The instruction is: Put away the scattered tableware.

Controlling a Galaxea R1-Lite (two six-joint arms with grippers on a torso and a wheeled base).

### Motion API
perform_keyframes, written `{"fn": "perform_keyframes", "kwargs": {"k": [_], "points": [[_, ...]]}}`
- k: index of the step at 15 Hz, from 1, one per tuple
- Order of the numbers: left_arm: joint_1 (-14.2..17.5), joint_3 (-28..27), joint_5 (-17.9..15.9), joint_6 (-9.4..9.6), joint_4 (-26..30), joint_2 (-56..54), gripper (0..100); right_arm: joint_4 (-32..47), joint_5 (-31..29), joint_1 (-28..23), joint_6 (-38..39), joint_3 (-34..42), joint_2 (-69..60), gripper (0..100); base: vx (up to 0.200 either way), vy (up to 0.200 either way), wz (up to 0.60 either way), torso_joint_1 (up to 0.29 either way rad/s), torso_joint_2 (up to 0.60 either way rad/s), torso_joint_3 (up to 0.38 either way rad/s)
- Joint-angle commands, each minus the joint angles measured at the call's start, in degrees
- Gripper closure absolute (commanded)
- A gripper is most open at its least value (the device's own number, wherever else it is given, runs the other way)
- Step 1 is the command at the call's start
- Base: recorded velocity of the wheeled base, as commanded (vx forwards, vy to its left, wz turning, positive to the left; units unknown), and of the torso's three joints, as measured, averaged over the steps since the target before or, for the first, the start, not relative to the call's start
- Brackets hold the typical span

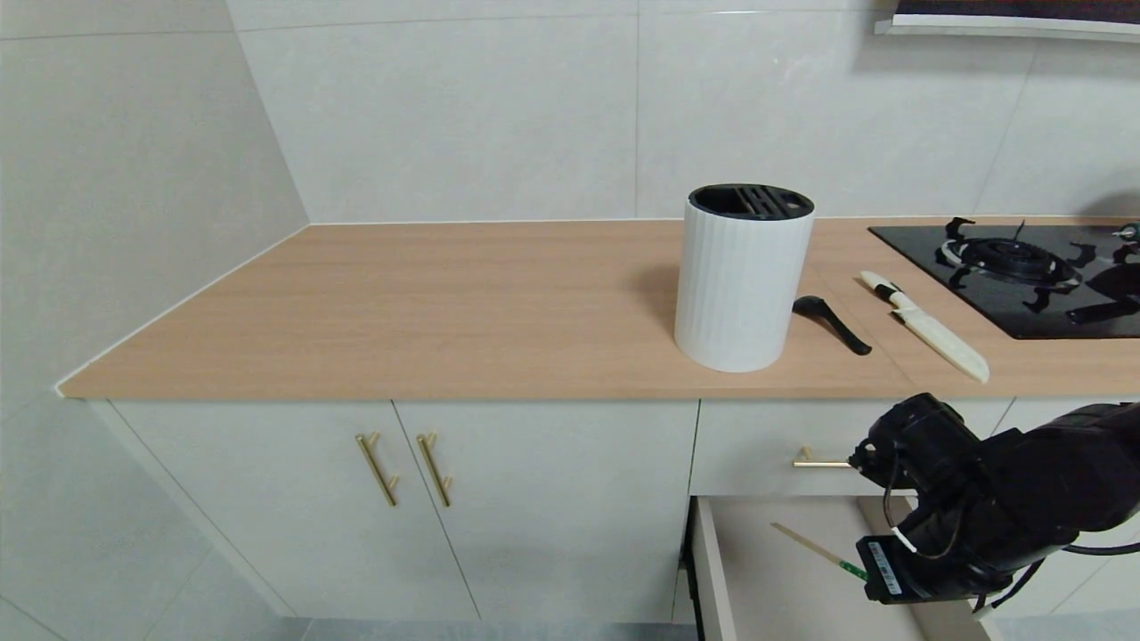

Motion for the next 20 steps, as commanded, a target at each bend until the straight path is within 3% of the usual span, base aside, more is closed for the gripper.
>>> {"fn": "perform_keyframes", "kwargs": {"k": [1, 17, 20], "points": [[0.02, 0.05, 0.04, -0.01, 0.05, 0.07, 0, -0.53, -0.24, 0.15, 0.23, 0.29, 0.31, 100, 0.000, 0.000, 0.00, -0.139, 0.35, 0.203], [0.02, 0.05, 0.04, -0.01, 0.05, 0.07, 0, -0.97, -2.43, 1.03, 0.23, 0.64, -1.36, 100, 0.000, 0.000, 0.00, -0.160, 0.46, 0.298], [0.02, 0.05, 0.04, -0.01, 0.05, 0.07, 0, -7.04, -2.43, 1.12, 0.32, 2.31, -2.76, 100, 0.000, 0.000, 0.00, -0.053, 0.30, 0.237]]}}
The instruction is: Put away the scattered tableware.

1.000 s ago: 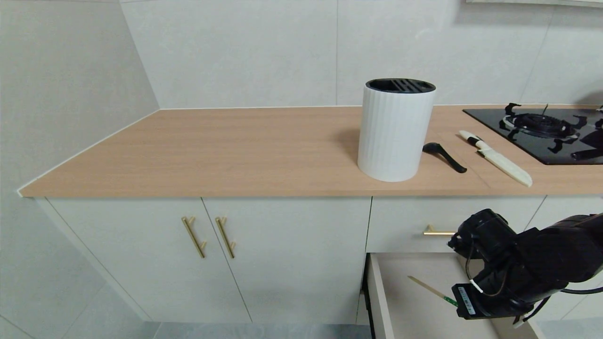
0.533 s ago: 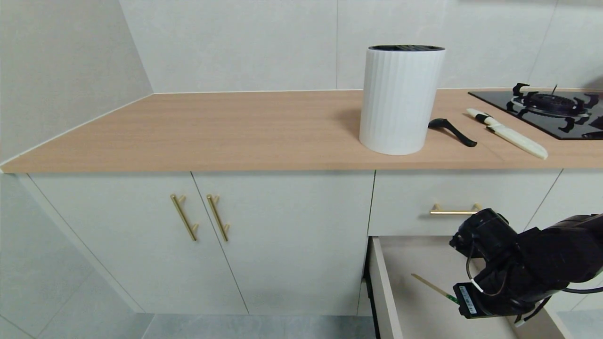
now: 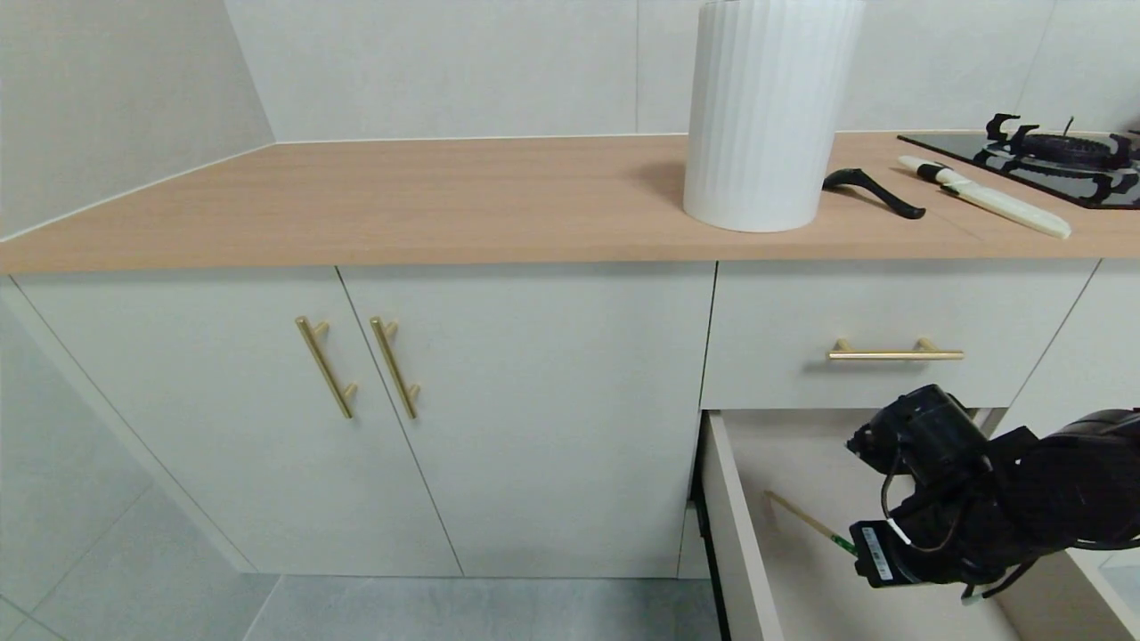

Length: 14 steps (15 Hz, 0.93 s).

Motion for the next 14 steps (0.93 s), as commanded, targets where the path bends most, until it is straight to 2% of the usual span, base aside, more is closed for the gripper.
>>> {"fn": "perform_keyframes", "kwargs": {"k": [1, 5, 8, 14], "points": [[0.04, 0.00, 0.04, -0.01, -0.10, 0.07, 0, -4.42, -0.15, 0.05, 0.04, 2.16, -0.97, 100, 0.000, 0.000, 0.00, -0.032, 0.09, 0.041], [0.04, 0.00, 0.04, -0.01, -0.01, 0.07, 0, -20.33, -3.22, 0.05, -0.14, 7.96, 1.66, 100, 0.000, 0.000, 0.00, -0.004, 0.02, 0.009], [0.04, 0.00, 0.04, -0.01, -0.01, 0.07, 0, -21.21, -3.22, 0.40, -0.05, 7.70, 8.61, 100, 0.000, 0.000, 0.00, 0.000, 0.00, 0.000], [0.04, 0.00, 0.04, -0.01, -0.01, 0.07, 0, -29.56, -3.40, 0.66, 2.23, 7.88, 20.65, 100, 0.000, 0.000, 0.00, 0.000, 0.00, 0.000]]}}
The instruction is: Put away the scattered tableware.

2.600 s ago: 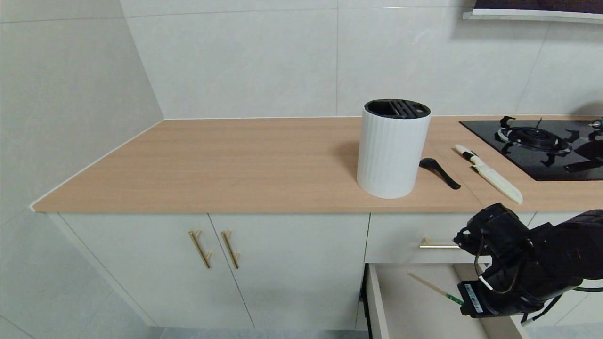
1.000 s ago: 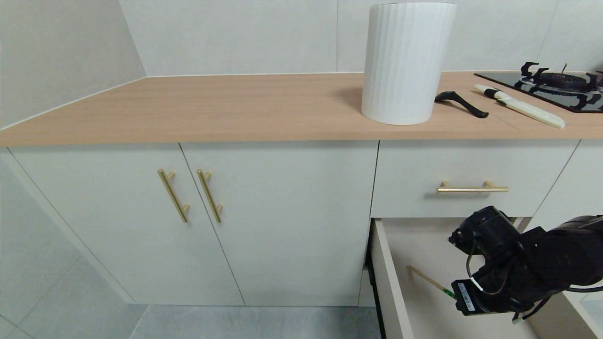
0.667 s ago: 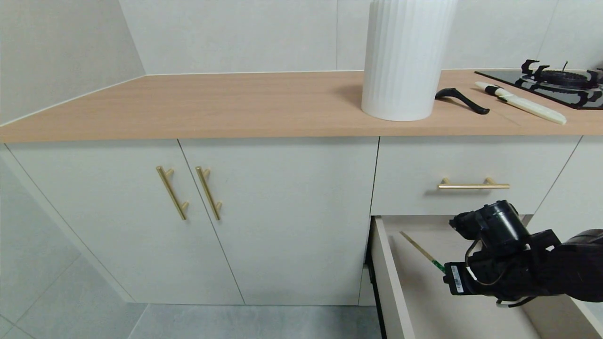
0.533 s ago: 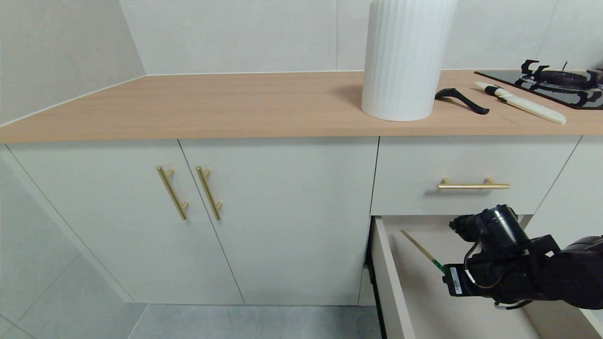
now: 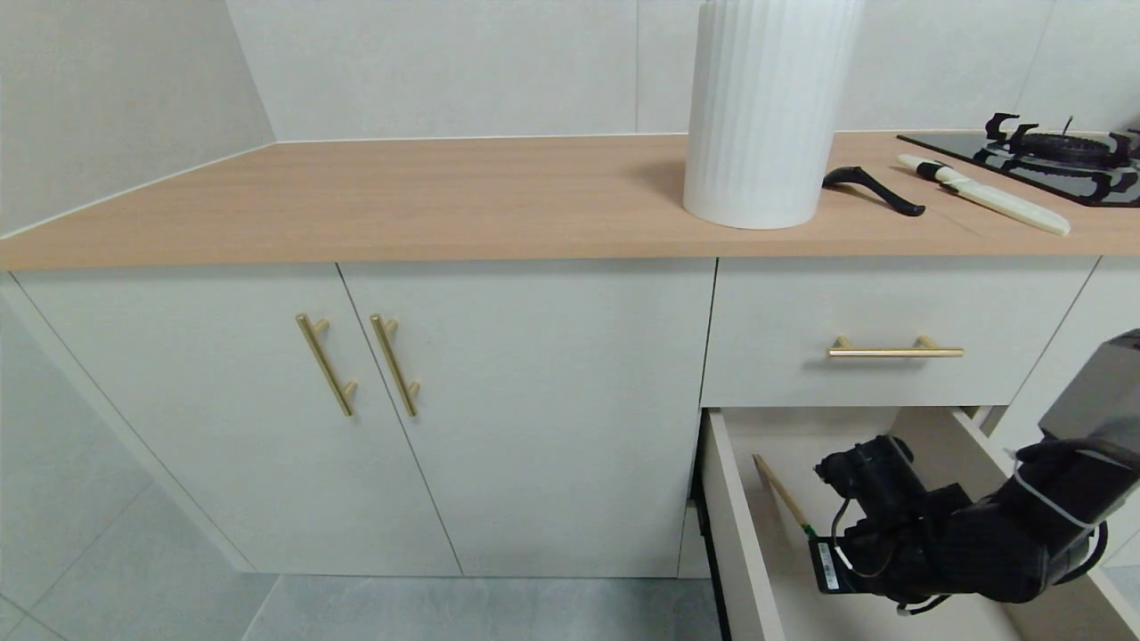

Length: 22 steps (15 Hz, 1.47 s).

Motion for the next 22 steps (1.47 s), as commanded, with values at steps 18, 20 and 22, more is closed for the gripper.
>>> {"fn": "perform_keyframes", "kwargs": {"k": [18, 20, 22], "points": [[0.02, 0.00, 0.02, -0.01, -0.01, 0.07, 0, -3.42, -1.88, 0.55, 0.36, 1.51, -3.34, 0, 0.000, 0.000, 0.00, 0.000, 0.00, 0.000], [0.02, 0.00, 0.02, -0.01, -0.10, 0.07, 0, 1.86, -1.79, 0.55, 0.19, 1.33, -12.40, 0, 0.000, 0.000, 0.00, 0.000, 0.00, 0.000], [0.02, 0.00, 0.02, -0.01, -0.01, 0.07, 0, 19.61, -1.70, 0.20, -0.08, -4.38, -25.93, 0, 0.000, 0.000, 0.00, 0.000, 0.00, 0.000]]}}
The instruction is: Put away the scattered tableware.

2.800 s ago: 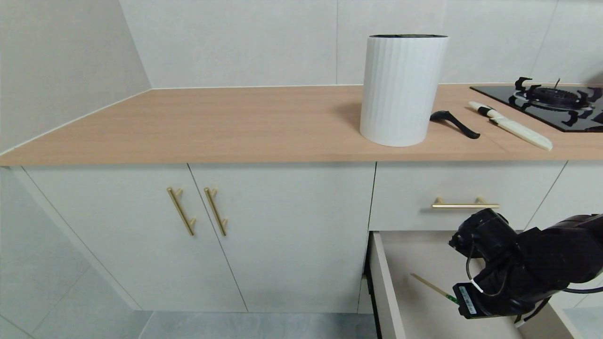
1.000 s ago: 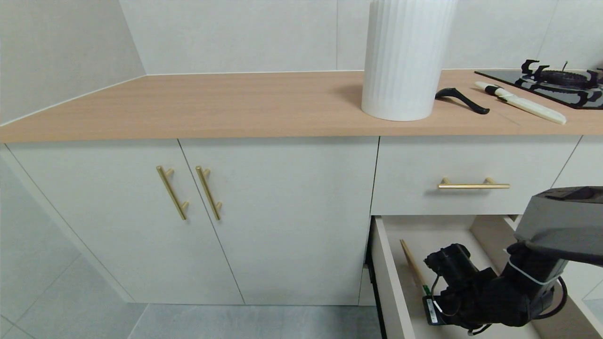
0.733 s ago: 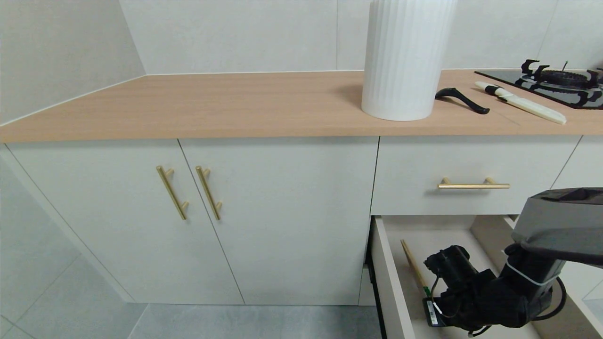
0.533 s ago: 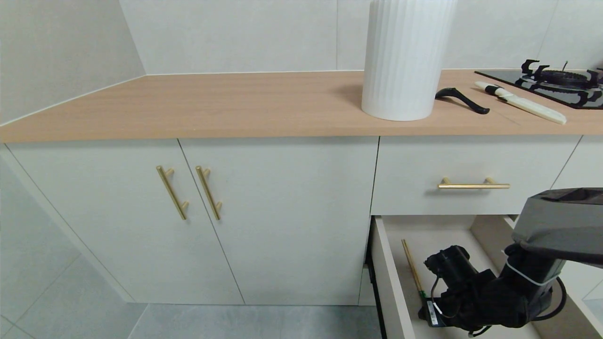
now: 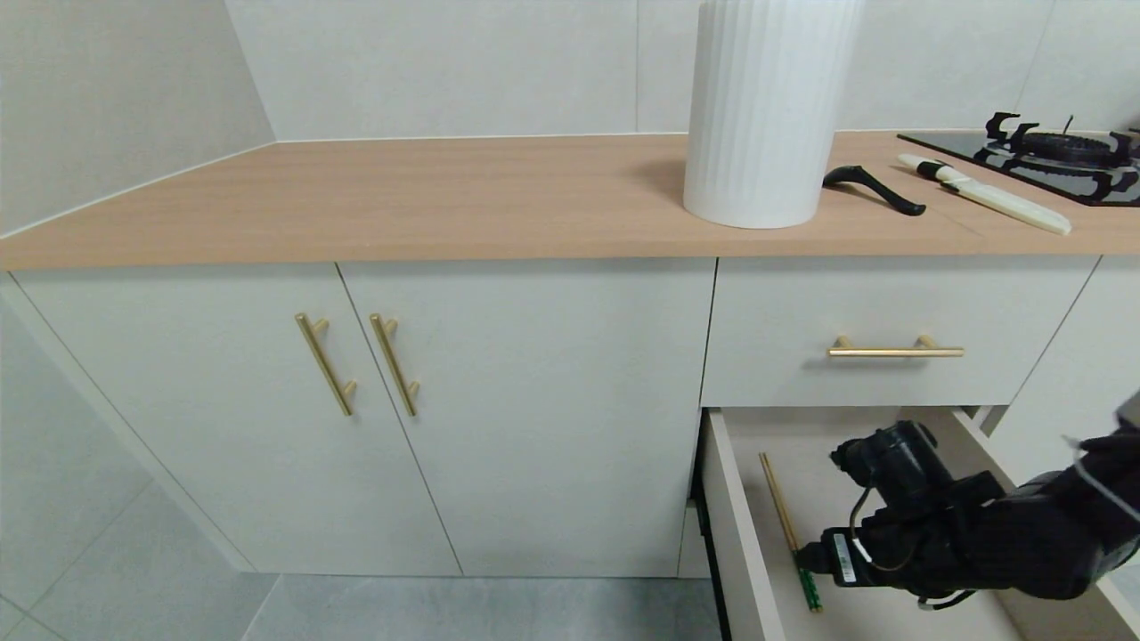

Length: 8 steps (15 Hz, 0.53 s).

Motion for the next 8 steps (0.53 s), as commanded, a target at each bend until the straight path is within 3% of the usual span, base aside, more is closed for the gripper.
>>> {"fn": "perform_keyframes", "kwargs": {"k": [1, 4, 8], "points": [[0.02, 0.00, 0.02, -0.01, 0.01, 0.02, 0, 17.54, 0.14, -0.98, -0.21, -6.73, -20.51, 0, 0.000, 0.000, 0.00, 0.000, 0.00, 0.000], [0.02, 0.00, 0.02, -0.01, 0.01, 0.02, 0, 27.74, 0.58, -3.44, -1.35, -10.60, -29.74, 0, 0.000, 0.000, 0.00, 0.000, 0.00, 0.000], [0.02, 0.00, 0.02, -0.01, 0.01, 0.02, 0, 28.09, 0.40, -5.29, -4.34, -10.86, -32.55, 0, 0.000, 0.000, 0.00, 0.000, 0.00, 0.000]]}}
